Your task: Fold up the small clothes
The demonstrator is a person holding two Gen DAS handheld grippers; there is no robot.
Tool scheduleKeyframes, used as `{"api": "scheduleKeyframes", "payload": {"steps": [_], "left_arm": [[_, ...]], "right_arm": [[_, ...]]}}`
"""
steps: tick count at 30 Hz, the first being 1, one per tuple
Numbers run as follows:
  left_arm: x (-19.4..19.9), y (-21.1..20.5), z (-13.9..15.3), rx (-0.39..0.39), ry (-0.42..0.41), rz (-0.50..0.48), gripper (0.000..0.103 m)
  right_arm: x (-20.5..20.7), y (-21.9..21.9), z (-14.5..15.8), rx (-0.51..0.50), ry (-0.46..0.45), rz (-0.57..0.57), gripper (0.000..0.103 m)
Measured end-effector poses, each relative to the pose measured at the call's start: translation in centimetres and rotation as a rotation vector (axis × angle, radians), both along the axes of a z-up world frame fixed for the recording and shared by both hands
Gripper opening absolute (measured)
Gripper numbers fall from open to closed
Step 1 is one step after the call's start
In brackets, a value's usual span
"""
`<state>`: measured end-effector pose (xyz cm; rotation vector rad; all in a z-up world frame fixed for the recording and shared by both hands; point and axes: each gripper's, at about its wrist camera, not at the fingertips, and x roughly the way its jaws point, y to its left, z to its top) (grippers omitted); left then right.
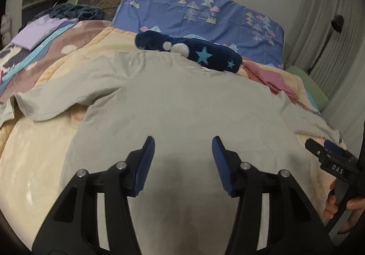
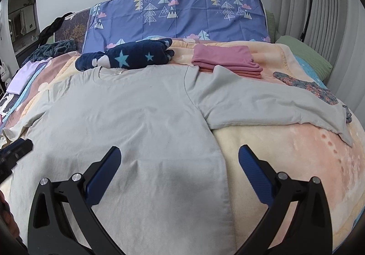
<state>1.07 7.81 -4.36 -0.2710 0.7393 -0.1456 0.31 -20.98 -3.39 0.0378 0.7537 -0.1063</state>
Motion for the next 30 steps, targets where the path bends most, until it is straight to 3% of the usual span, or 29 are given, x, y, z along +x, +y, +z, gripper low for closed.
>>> {"api": "scheduleKeyframes", "payload": {"steps": [5,9,13,17,18,20,21,22,24,26,28,29,30], "left_arm": [[0.6,10.9,-2.0,-0.178,0.068,0.293,0.056],[0.6,19.1,-3.6,-0.326,0.098,0.531,0.076],[1.0,25.4,-5.1,-0.492,0.102,0.678,0.078],[1.3,29.7,-8.2,-0.783,0.114,0.797,0.077],[1.3,30.4,-9.2,-0.843,0.113,0.817,0.073],[1.5,31.5,-10.7,-0.942,0.112,0.851,0.044],[1.9,31.8,-11.1,-0.973,0.105,0.853,0.021],[2.2,32.2,-11.3,-0.99,0.103,0.854,0.005],[2.5,32.9,-10.2,-0.954,0.071,0.891,0.002],[3.3,32.5,-7.3,-0.818,0.015,0.886,0.002],[5.6,29.6,-2.7,-0.563,-0.033,0.831,0.002],[7.4,26.8,-0.2,-0.417,-0.058,0.76,0.002],[8.9,23.7,1.7,-0.32,-0.085,0.671,0.002]], "right_arm": [[0.5,-0.3,-0.5,0.003,0.014,-0.013,0.102],[1.0,-0.2,-1.1,0.0,0.031,-0.012,0.102],[1.2,-0.1,-1.5,-0.007,0.036,-0.011,0.102],[1.5,-0.4,-1.9,-0.009,0.042,-0.026,0.102],[1.6,-0.5,-2.0,-0.005,0.046,-0.032,0.102],[1.8,-0.8,-2.4,0.005,0.059,-0.04,0.102],[1.9,-0.8,-2.5,0.008,0.066,-0.041,0.102],[2.1,-0.8,-2.7,0.008,0.073,-0.038,0.102],[2.1,-0.9,-2.8,0.002,0.076,-0.032,0.102],[2.0,-1.0,-2.8,-0.013,0.071,-0.03,0.102],[2.1,-1.4,-2.9,-0.017,0.068,-0.04,0.102],[2.2,-1.5,-3.0,-0.012,0.069,-0.043,0.102],[2.2,-1.7,-3.0,-0.004,0.07,-0.047,0.102]]}}
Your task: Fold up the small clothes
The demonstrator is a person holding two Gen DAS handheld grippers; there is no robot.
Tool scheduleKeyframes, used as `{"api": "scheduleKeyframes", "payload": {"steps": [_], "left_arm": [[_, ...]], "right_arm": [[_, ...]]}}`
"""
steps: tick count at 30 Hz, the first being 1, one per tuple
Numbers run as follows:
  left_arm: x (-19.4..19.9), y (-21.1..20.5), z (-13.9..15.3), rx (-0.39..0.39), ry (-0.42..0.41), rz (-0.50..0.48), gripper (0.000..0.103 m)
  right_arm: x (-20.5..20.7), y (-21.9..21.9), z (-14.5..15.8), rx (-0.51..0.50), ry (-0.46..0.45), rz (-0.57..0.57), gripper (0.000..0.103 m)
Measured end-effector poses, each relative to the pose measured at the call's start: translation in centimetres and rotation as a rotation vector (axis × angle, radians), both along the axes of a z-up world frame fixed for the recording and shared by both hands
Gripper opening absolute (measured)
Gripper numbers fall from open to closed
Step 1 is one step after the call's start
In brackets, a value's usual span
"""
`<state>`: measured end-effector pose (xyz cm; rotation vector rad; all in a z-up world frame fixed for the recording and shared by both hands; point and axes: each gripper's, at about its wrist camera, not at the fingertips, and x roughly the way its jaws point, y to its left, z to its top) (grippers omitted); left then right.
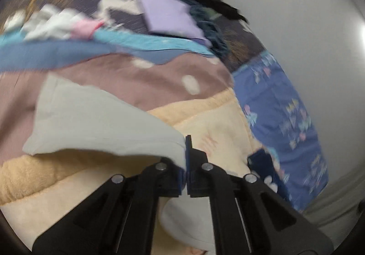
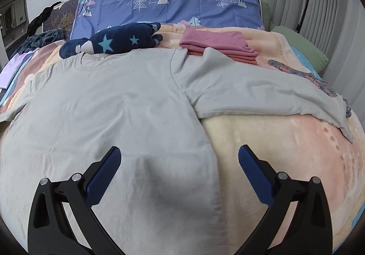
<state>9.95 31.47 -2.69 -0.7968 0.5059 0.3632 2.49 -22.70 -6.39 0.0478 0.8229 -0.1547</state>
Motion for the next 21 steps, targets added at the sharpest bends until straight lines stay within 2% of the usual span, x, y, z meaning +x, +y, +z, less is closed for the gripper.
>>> {"api": "scheduleKeyframes", "payload": {"steps": [1,4,6,7,8,9,10,11,12,14,18,20,21], "left_arm": [[1.1,-2.8,1.3,0.076,-0.011,-0.074,0.002],[4.5,-15.1,3.6,0.4,-0.005,-0.356,0.002],[5.1,-24.1,2.2,0.648,0.031,-0.568,0.004],[4.9,-28.8,0.6,0.782,0.059,-0.688,0.008],[4.5,-31.8,-1.0,0.882,0.082,-0.768,0.009],[3.9,-34.3,-2.5,0.974,0.105,-0.83,0.019],[3.0,-36.7,-4.2,1.077,0.128,-0.884,0.041],[2.2,-37.8,-5.2,1.138,0.135,-0.903,0.054],[1.1,-38.6,-5.8,1.193,0.124,-0.911,0.067],[-0.8,-39.1,-6.0,1.25,0.093,-0.94,0.069],[-2.9,-37.3,-4.8,1.246,0.065,-0.939,0.075],[-3.5,-35.2,-4.2,1.224,0.084,-0.891,0.075],[-3.7,-33.7,-4.0,1.197,0.103,-0.852,0.075]], "right_arm": [[0.0,-0.4,-0.1,0.008,0.001,-0.01,0.102],[-0.3,-1.1,-0.3,0.02,0.007,-0.025,0.102],[-0.5,-1.5,-0.3,0.012,0.011,-0.031,0.102],[-0.7,-1.9,-0.3,0.005,0.011,-0.039,0.102],[-0.9,-2.2,-0.3,0.003,0.011,-0.044,0.102],[-1.0,-2.5,-0.3,0.001,0.012,-0.052,0.102],[-1.0,-3.0,-0.2,0.0,0.013,-0.061,0.102],[-1.2,-3.3,-0.2,-0.001,0.014,-0.068,0.102],[-1.2,-3.6,-0.2,-0.002,0.013,-0.075,0.102],[-1.1,-4.1,0.0,-0.004,0.007,-0.076,0.102],[-0.2,-3.5,1.0,-0.002,-0.015,-0.015,0.102],[0.5,-1.9,2.3,-0.006,-0.059,0.07,0.1],[0.8,-0.5,3.0,-0.022,-0.087,0.132,0.095]]}}
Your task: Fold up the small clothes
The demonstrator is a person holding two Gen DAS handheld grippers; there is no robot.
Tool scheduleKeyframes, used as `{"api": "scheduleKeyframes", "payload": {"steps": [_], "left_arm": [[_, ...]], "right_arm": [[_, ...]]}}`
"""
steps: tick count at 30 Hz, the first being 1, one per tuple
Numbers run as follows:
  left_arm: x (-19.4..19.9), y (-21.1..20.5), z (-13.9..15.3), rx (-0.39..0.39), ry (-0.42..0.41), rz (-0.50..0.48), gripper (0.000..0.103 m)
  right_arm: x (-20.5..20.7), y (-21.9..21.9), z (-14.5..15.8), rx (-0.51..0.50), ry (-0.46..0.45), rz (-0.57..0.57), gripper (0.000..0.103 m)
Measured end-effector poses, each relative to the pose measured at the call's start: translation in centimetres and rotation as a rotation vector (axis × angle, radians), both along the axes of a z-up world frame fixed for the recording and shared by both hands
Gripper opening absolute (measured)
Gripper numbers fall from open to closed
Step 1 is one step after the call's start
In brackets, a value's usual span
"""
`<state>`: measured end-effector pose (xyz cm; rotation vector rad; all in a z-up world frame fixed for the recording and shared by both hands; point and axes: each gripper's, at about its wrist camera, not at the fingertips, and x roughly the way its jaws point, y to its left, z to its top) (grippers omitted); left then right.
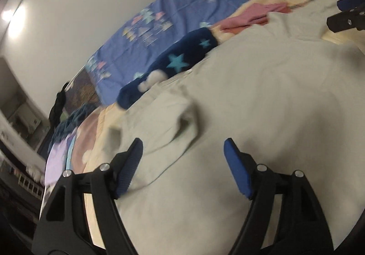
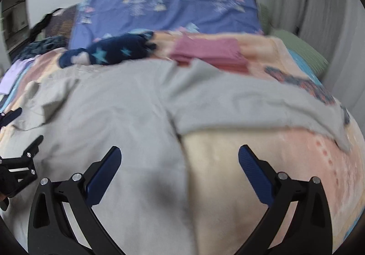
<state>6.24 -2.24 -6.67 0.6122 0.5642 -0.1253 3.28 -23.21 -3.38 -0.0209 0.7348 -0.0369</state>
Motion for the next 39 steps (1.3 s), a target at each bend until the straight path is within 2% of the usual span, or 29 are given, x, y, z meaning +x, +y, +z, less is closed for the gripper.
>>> {"api": "scheduleKeyframes", "payload": {"steps": [1,2,3,4,6,7,9,11,12,13,15,19,22,23,24,25,28,31,33,36,39], "left_arm": [[0.0,1.4,0.1,-0.023,0.004,0.047,0.075],[0.4,3.5,0.3,-0.058,0.013,0.122,0.075],[0.8,5.4,0.3,-0.093,0.026,0.188,0.071],[1.3,7.4,0.5,-0.139,0.042,0.258,0.053],[2.5,11.5,0.6,-0.278,0.097,0.386,0.023],[3.0,13.3,0.5,-0.36,0.124,0.426,0.021],[3.6,15.2,0.2,-0.433,0.14,0.467,0.021],[4.0,16.2,-0.3,-0.483,0.158,0.471,0.028],[4.1,16.5,-0.6,-0.511,0.164,0.466,0.041],[4.0,16.6,-0.8,-0.526,0.162,0.469,0.048],[4.1,16.8,-1.2,-0.532,0.153,0.478,0.049],[4.4,17.0,-2.0,-0.55,0.171,0.474,0.051],[4.5,16.9,-2.5,-0.558,0.183,0.47,0.051],[4.3,17.0,-2.5,-0.559,0.18,0.467,0.051],[4.2,17.0,-2.4,-0.56,0.175,0.465,0.051],[4.1,17.0,-2.3,-0.561,0.171,0.464,0.051],[4.0,17.2,-2.5,-0.571,0.174,0.477,0.051],[4.2,17.8,-2.9,-0.597,0.191,0.498,0.051],[4.2,18.1,-2.9,-0.61,0.193,0.504,0.051],[4.1,18.1,-3.0,-0.614,0.193,0.508,0.052],[4.1,18.0,-3.0,-0.605,0.194,0.511,0.052]], "right_arm": [[0.3,1.2,0.5,-0.021,-0.016,0.051,0.081],[0.9,3.2,1.1,-0.053,-0.032,0.139,0.062],[1.4,5.2,1.6,-0.071,-0.04,0.219,0.054],[2.2,7.4,2.0,-0.076,-0.047,0.3,0.043],[3.5,11.3,2.6,-0.077,-0.052,0.423,0.04],[4.5,14.2,2.7,-0.07,-0.049,0.511,0.04],[6.2,18.9,2.3,-0.061,-0.018,0.633,0.04],[8.1,23.2,1.3,-0.062,0.047,0.703,0.04],[9.2,25.1,0.6,-0.06,0.081,0.716,0.04],[10.1,26.7,-0.2,-0.056,0.108,0.724,0.04],[12.4,29.7,-2.1,-0.066,0.154,0.718,0.04],[14.9,32.3,-4.5,-0.055,0.222,0.688,0.041],[15.7,32.6,-5.1,-0.042,0.198,0.638,0.041],[16.1,32.9,-5.1,-0.029,0.188,0.625,0.037],[16.3,32.8,-5.0,-0.022,0.175,0.607,0.027],[16.5,32.7,-4.8,-0.023,0.179,0.596,0.002],[16.5,29.6,-2.6,0.067,0.146,0.538,0.001],[15.3,22.6,1.4,0.191,0.058,0.454,0.001],[14.0,15.8,3.2,0.292,0.025,0.359,0.001],[12.0,6.8,2.5,0.378,0.049,0.198,0.002],[10.0,0.3,-1.5,0.483,0.189,0.08,0.005]]}}
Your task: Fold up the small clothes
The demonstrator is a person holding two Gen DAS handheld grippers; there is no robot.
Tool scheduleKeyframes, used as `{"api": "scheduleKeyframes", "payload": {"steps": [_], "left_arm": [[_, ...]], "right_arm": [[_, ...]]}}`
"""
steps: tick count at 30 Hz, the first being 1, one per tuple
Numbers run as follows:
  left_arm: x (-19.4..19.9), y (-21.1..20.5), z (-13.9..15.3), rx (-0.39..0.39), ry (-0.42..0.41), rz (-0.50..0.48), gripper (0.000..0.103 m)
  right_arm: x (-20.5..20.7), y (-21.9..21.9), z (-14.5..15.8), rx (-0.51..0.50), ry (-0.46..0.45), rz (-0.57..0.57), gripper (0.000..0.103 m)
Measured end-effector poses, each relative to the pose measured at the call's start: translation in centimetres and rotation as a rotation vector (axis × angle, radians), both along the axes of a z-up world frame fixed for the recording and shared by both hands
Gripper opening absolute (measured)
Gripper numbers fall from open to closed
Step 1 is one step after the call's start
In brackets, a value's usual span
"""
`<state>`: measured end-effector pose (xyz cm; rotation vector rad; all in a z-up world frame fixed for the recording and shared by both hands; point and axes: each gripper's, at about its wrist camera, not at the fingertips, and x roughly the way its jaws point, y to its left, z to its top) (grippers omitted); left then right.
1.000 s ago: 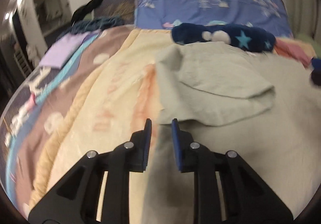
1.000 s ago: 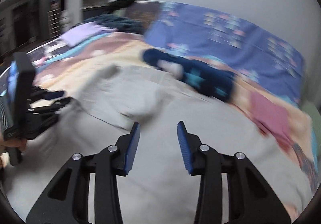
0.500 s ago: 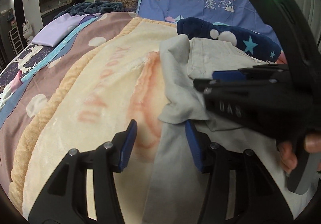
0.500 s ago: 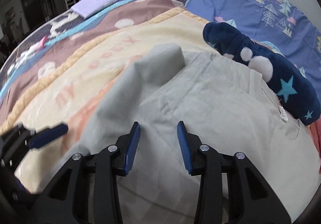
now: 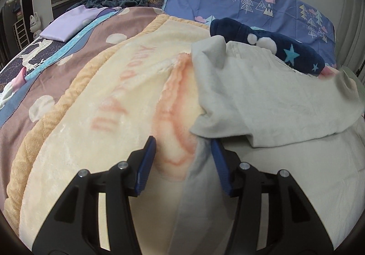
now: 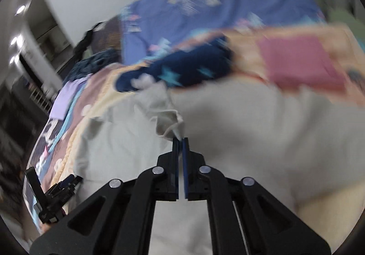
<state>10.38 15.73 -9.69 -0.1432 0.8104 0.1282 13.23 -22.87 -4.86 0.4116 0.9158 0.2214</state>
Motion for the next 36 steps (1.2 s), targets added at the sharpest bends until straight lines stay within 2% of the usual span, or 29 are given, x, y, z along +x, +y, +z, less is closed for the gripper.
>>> {"api": "scheduleKeyframes", "payload": {"steps": [2,4,8,10,11,13,15,16,17,19,20,21,22,24,26,28,30,33,34,36], "left_arm": [[0.1,0.1,0.0,0.002,0.002,0.003,0.053],[0.1,0.1,0.0,0.008,0.004,0.006,0.054],[0.0,0.0,0.0,0.016,0.007,0.008,0.055],[0.2,0.0,-0.1,0.014,0.017,0.008,0.056],[0.3,0.0,-0.1,0.014,0.023,0.008,0.057],[0.5,0.0,-0.1,0.019,0.029,0.007,0.057],[0.6,-0.1,-0.2,0.027,0.034,0.007,0.058],[0.7,-0.1,-0.2,0.031,0.036,0.007,0.058],[0.7,-0.2,-0.2,0.035,0.038,0.008,0.058],[0.5,-0.2,-0.1,0.037,0.033,0.013,0.059],[0.4,-0.1,0.0,0.037,0.029,0.016,0.059],[0.3,0.0,0.1,0.038,0.026,0.019,0.059],[0.1,0.2,0.3,0.038,0.023,0.021,0.059],[-0.1,0.3,0.4,0.037,0.021,0.02,0.059],[-0.3,0.4,0.4,0.035,0.023,0.009,0.059],[-0.5,0.6,0.3,0.03,0.025,0.007,0.059],[-0.4,0.8,0.3,0.019,0.03,0.012,0.059],[-0.2,0.5,0.2,0.04,0.041,0.009,0.059],[0.0,0.3,0.2,0.05,0.043,0.008,0.059],[0.4,0.1,0.2,0.064,0.045,0.008,0.059]], "right_arm": [[-0.7,-1.6,-2.4,0.031,0.081,0.009,0.005],[-0.9,-2.6,-3.5,0.039,0.109,0.001,0.007],[0.5,-2.2,-3.1,0.008,0.074,0.022,0.031],[1.7,-1.4,-2.8,-0.008,0.055,0.056,0.035],[2.3,-0.8,-2.8,-0.009,0.052,0.077,0.041],[3.7,-0.2,-3.3,-0.008,0.06,0.086,0.047],[5.3,0.5,-4.5,-0.02,0.088,0.073,0.047],[5.8,0.7,-5.1,-0.025,0.097,0.066,0.038],[6.2,0.9,-5.5,-0.049,0.101,0.048,0.013],[5.7,0.2,-4.6,0.029,0.076,0.037,0.006],[4.9,-0.6,-3.2,0.082,0.03,0.024,0.005],[4.2,-1.1,-1.8,0.079,-0.009,0.013,0.001],[3.0,-1.7,-0.1,0.028,-0.061,-0.017,0.0],[1.6,-2.7,1.5,-0.064,-0.106,-0.064,0.0],[1.2,-3.6,0.7,-0.105,-0.056,-0.039,0.0],[1.4,-4.7,-1.1,-0.075,0.014,-0.038,0.002],[1.6,-5.4,-2.1,-0.006,0.03,-0.041,0.003],[3.0,-4.5,-2.5,0.085,0.018,0.013,0.019],[3.6,-3.8,-2.5,0.078,0.02,0.017,0.028],[5.6,-2.3,-2.7,0.05,0.028,0.03,0.033]]}}
